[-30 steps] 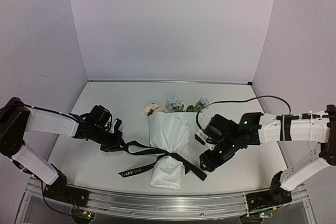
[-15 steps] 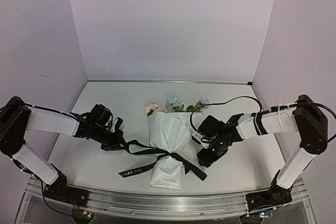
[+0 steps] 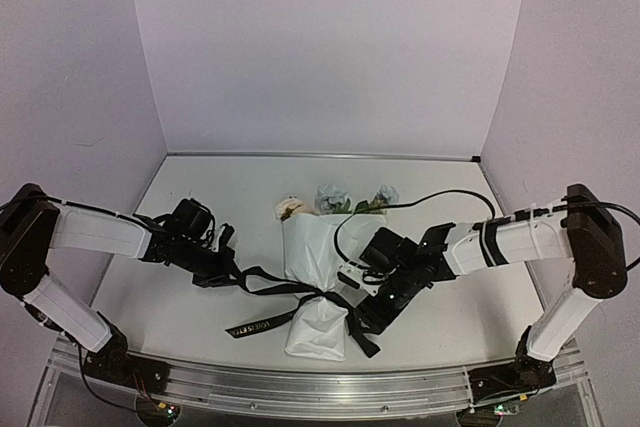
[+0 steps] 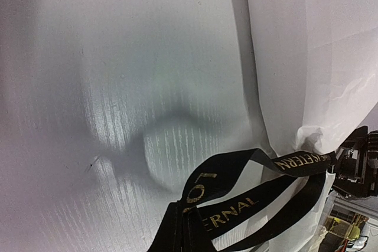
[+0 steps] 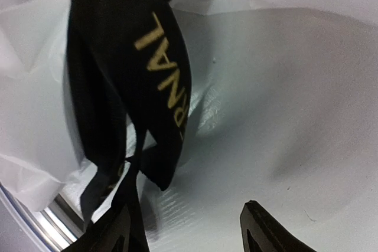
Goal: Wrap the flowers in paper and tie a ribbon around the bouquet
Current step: Adjust the ribbon on the folded bouquet.
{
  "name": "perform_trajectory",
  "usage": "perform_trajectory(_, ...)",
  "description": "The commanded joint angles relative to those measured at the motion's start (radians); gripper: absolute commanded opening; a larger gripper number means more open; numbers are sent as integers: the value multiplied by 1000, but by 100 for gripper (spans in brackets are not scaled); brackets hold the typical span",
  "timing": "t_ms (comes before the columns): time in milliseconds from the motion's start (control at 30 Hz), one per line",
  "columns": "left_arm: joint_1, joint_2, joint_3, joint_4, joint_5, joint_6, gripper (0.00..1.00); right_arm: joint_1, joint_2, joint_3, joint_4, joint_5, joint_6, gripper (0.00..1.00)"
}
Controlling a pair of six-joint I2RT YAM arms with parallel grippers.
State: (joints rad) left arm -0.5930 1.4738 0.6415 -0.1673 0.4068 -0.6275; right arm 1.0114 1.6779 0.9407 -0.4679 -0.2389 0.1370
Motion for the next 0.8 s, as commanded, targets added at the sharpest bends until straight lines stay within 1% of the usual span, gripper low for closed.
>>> perform_trajectory(0, -2, 0, 33, 9, -3, 10, 0, 3, -8, 83, -18, -7, 8, 66)
perform_trajectory(167, -2, -5, 32, 11, -2, 9, 0, -2, 61, 145, -18, 60, 9, 66)
perform_trajectory(367, -2, -10, 29, 9, 0, 11, 0, -12, 89, 184, -11, 64, 31, 59)
perform_trajectory(433, -2, -12, 28, 8, 0, 12, 0, -12, 60, 175, -11, 54, 41, 58)
perform_trajectory(600, -2, -18, 30, 3, 1, 15, 0, -23, -53, 82, -9, 75, 26, 58)
perform_trajectory(767, -3, -18, 29, -2, -2, 19, 0, -66, -138, -22, 20, 101, 31, 62)
